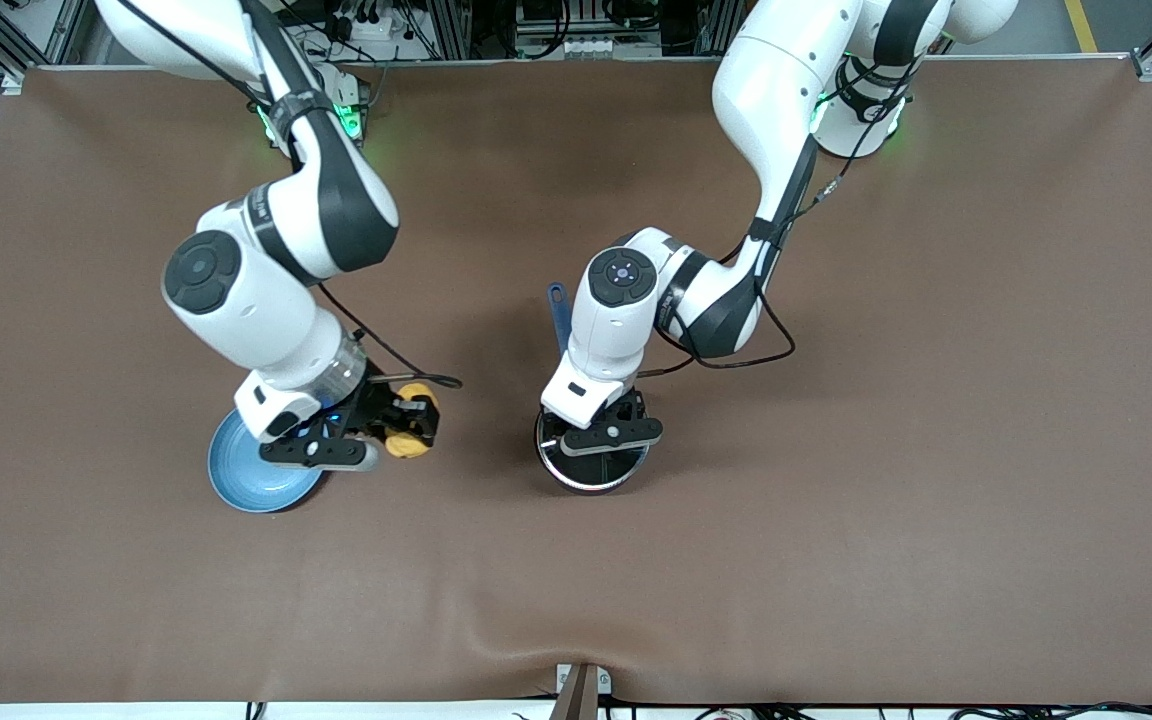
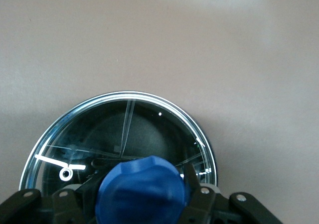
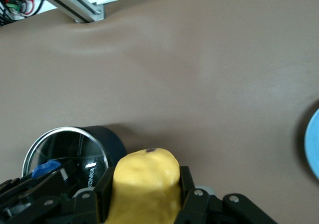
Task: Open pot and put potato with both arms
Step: 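Lift the lid with the left gripper while the right gripper carries the potato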
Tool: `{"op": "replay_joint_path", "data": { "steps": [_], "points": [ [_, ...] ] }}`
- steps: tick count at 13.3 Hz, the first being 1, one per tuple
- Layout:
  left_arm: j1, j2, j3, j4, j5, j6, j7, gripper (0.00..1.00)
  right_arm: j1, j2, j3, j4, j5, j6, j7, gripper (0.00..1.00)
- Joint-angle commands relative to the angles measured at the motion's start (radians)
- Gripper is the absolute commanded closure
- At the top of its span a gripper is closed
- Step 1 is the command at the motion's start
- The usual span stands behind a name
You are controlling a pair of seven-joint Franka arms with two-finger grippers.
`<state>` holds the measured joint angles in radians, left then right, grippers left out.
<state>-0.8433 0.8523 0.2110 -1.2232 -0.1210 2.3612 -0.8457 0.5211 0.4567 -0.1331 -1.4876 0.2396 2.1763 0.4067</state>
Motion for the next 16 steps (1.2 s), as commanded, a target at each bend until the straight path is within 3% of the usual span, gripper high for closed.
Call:
{"op": "replay_joint_path", "data": {
  "steps": [1, 5, 7, 10, 13, 16],
  "points": [
    [0.026, -0.09, 0.008, -0.002, -0.014, -0.069, -0.003, 0.67, 0.028, 0.005, -0.008, 0.02, 0.018, -0.006, 0.055, 1.0],
    [0.081, -0.261, 0.005, -0.099, -0.016, -0.175, 0.084, 0.66, 0.078, 0.037, -0.008, 0.052, 0.017, 0.014, 0.129, 1.0],
    [0.124, -0.347, 0.002, -0.206, -0.029, -0.194, 0.187, 0.59, 0.131, 0.086, -0.008, 0.066, 0.012, 0.084, 0.155, 1.0],
    [0.209, -0.472, 0.002, -0.39, -0.064, -0.189, 0.402, 0.59, 0.194, 0.218, -0.011, 0.15, 0.004, 0.187, 0.15, 1.0],
    [0.311, -0.51, 0.002, -0.475, -0.112, -0.188, 0.614, 0.59, 0.209, 0.339, -0.011, 0.274, 0.001, 0.208, 0.094, 1.0],
    [0.392, -0.486, 0.002, -0.495, -0.127, -0.18, 0.753, 0.59, 0.218, 0.423, -0.011, 0.328, 0.001, 0.259, 0.012, 1.0]
  ]
}}
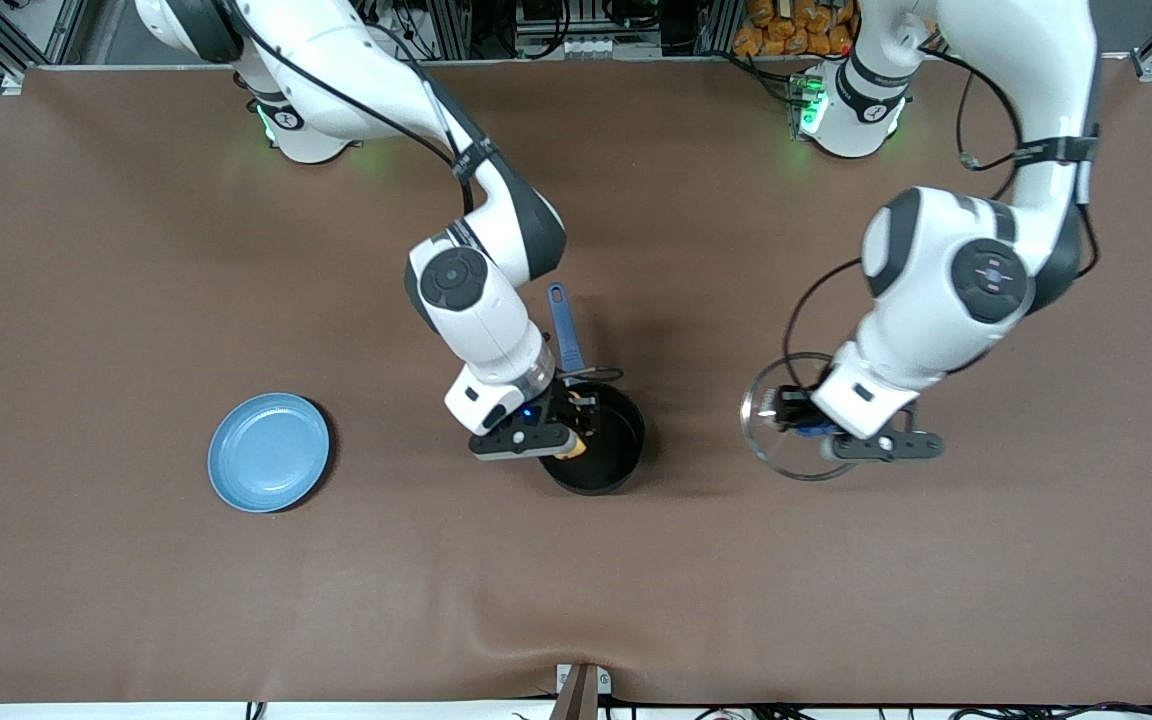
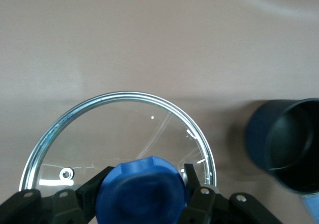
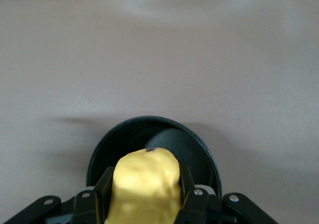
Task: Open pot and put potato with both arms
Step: 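Lift the lid with the left gripper while the right gripper carries the potato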
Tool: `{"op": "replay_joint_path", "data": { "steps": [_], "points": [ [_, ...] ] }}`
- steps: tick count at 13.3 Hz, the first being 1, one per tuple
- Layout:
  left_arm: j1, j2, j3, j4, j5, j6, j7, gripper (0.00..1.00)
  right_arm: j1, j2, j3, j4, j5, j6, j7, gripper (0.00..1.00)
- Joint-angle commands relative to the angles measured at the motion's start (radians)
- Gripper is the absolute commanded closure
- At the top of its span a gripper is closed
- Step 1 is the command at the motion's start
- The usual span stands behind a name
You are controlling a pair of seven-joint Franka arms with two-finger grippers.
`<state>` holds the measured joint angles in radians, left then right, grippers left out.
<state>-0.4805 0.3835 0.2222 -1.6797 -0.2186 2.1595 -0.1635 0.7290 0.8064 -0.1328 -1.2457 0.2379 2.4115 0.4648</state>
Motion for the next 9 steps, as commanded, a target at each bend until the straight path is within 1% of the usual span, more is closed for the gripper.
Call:
{"op": "replay_joint_path", "data": {
  "steps": [1, 3, 6, 9],
  "points": [
    [0.039, 0.006, -0.007, -0.038, -0.039, 0.046, 0.105, 0.59, 0.015, 0.097, -0.011, 0.091, 0.003, 0.053, -0.064, 1.0],
    [0.057, 0.049, -0.007, -0.04, -0.039, 0.083, 0.15, 0.59, 0.021, 0.144, -0.013, 0.121, 0.003, 0.057, -0.11, 1.0],
    [0.095, 0.101, -0.007, -0.04, -0.044, 0.115, 0.228, 0.59, 0.049, 0.186, -0.016, 0.138, -0.003, 0.058, -0.118, 1.0],
    [0.097, 0.194, -0.009, -0.04, -0.045, 0.224, 0.24, 0.59, 0.056, 0.204, -0.018, 0.138, -0.005, 0.06, -0.098, 1.0]
  ]
}}
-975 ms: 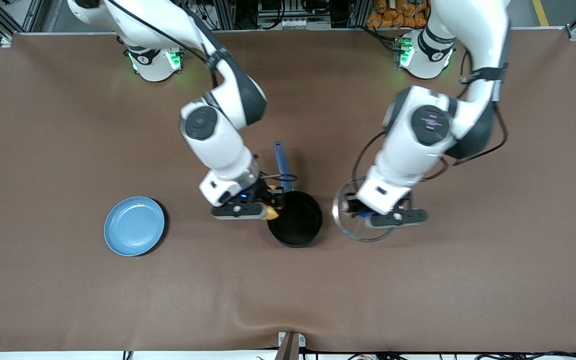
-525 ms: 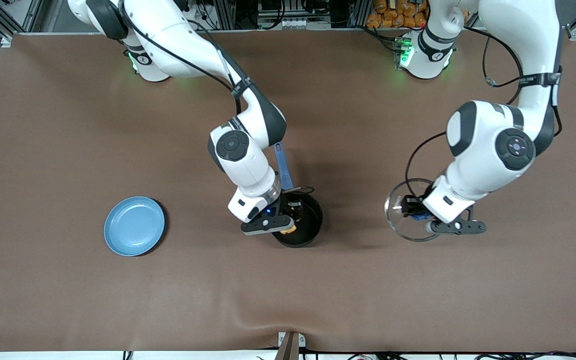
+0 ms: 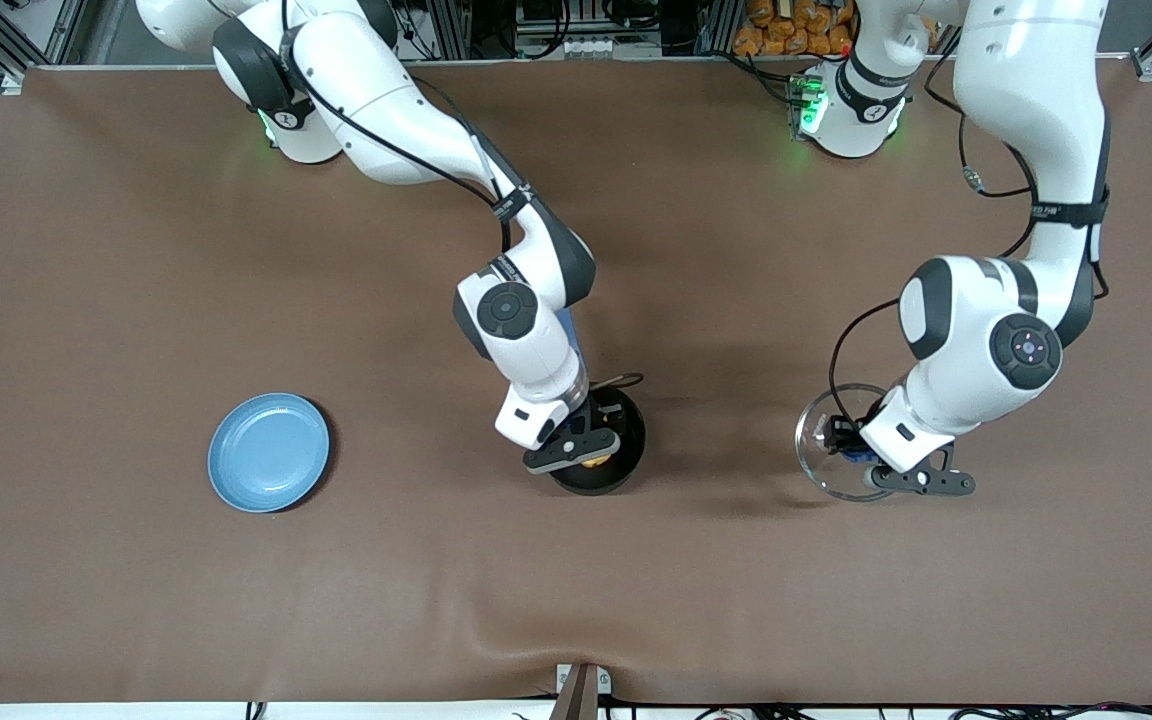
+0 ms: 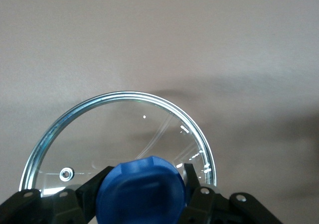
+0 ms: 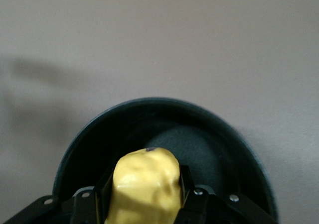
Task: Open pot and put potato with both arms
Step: 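Lower the lid with the left gripper while the right gripper holds the potato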
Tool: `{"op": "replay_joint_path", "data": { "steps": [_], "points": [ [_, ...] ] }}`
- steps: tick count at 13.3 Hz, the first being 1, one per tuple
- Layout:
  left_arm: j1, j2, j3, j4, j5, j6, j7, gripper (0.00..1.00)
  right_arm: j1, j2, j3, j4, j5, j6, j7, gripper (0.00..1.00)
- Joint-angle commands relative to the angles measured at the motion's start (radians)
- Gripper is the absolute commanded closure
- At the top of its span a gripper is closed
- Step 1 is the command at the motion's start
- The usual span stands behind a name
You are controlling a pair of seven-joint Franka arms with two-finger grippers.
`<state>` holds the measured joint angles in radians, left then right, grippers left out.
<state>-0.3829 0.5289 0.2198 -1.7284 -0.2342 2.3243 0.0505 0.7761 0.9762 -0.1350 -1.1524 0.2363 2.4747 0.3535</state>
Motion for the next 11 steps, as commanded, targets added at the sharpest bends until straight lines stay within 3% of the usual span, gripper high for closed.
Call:
{"op": "replay_joint_path", "data": {
  "steps": [1, 8, 9, 11],
  "points": [
    [-0.001, 0.074, -0.007, 0.009, -0.03, 0.07, 0.028, 0.59, 0.008, 0.038, -0.017, 0.045, -0.003, -0.003, 0.013, 1.0],
    [0.003, 0.08, -0.007, -0.03, -0.028, 0.072, 0.063, 0.58, 0.011, 0.096, -0.011, 0.085, 0.0, 0.0, 0.016, 1.0],
    [0.003, 0.083, -0.007, -0.028, -0.028, 0.073, 0.065, 0.34, 0.011, 0.105, -0.011, 0.091, 0.0, 0.0, 0.016, 1.0],
    [-0.005, 0.091, -0.007, -0.028, -0.028, 0.084, 0.065, 0.31, 0.015, 0.111, -0.011, 0.096, 0.0, 0.003, 0.028, 1.0]
  ]
}}
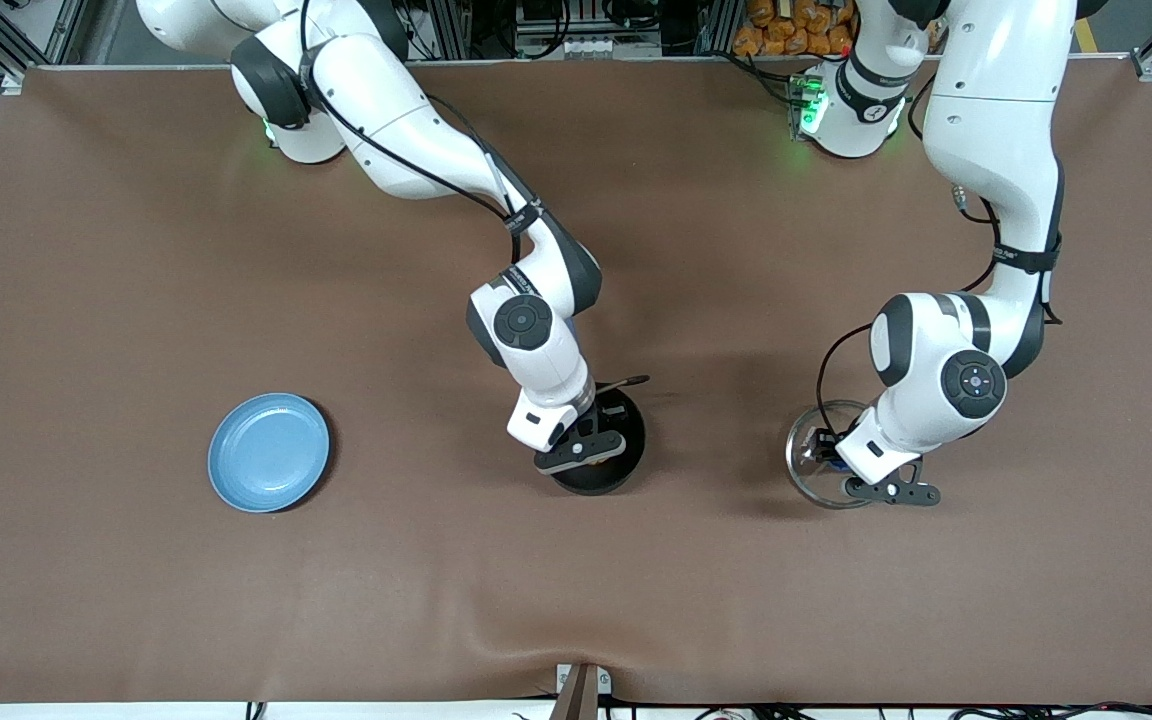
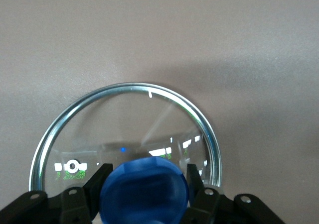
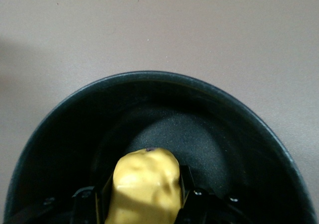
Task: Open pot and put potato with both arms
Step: 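Lower the lid with the left gripper while the right gripper holds the potato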
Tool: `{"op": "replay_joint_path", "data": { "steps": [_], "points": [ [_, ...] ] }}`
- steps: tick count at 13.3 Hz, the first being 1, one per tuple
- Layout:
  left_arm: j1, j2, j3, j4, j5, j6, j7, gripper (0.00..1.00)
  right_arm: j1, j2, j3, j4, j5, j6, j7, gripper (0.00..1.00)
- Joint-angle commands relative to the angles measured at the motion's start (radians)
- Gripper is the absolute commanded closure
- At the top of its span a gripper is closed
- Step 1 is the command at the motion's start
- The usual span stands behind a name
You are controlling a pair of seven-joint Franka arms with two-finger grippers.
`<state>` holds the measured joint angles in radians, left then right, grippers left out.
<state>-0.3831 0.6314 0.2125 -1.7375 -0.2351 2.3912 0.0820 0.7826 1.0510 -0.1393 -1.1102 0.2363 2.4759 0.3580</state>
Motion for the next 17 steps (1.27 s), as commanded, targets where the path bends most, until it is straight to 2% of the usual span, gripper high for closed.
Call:
{"op": "replay_joint_path", "data": {
  "steps": [1, 2, 3, 4, 5, 6, 9, 13, 15, 17],
  "points": [
    [-0.003, -0.003, 0.001, -0.019, -0.027, 0.022, 0.035, 0.24, 0.009, 0.037, -0.005, 0.053, 0.0, 0.015, 0.024, 1.0],
    [-0.003, -0.002, 0.001, -0.019, -0.027, 0.029, 0.035, 0.18, 0.01, 0.038, -0.005, 0.053, 0.0, 0.018, 0.025, 1.0],
    [-0.003, -0.002, 0.001, -0.019, -0.027, 0.029, 0.035, 0.18, 0.01, 0.038, -0.005, 0.053, 0.0, 0.018, 0.024, 1.0],
    [-0.005, -0.004, 0.002, -0.019, -0.027, 0.029, 0.035, 0.17, 0.009, 0.038, -0.006, 0.053, 0.0, 0.018, 0.022, 0.76],
    [-0.005, -0.007, 0.002, -0.019, -0.024, 0.029, 0.035, 0.16, 0.009, 0.038, -0.006, 0.053, 0.0, 0.018, 0.022, 0.47],
    [-0.005, -0.016, 0.004, -0.017, -0.02, 0.025, 0.035, 0.16, 0.01, 0.038, -0.011, 0.052, -0.003, 0.021, 0.019, 0.0],
    [0.004, -0.085, 0.008, -0.016, -0.01, 0.002, 0.028, 0.15, 0.007, 0.02, -0.019, 0.052, -0.011, 0.018, 0.01, 0.0],
    [0.01, -0.185, 0.031, -0.007, 0.038, -0.108, 0.021, 0.13, -0.005, -0.045, -0.02, 0.052, -0.009, -0.024, 0.013, 0.0],
    [0.012, -0.245, 0.036, -0.007, 0.095, -0.18, 0.018, 0.0, -0.006, -0.095, -0.023, 0.05, -0.009, -0.07, 0.025, 0.0],
    [0.015, -0.289, 0.036, -0.005, 0.12, -0.228, 0.018, 0.0, -0.022, -0.149, -0.06, 0.046, -0.009, -0.127, 0.024, 0.0]
  ]
}}
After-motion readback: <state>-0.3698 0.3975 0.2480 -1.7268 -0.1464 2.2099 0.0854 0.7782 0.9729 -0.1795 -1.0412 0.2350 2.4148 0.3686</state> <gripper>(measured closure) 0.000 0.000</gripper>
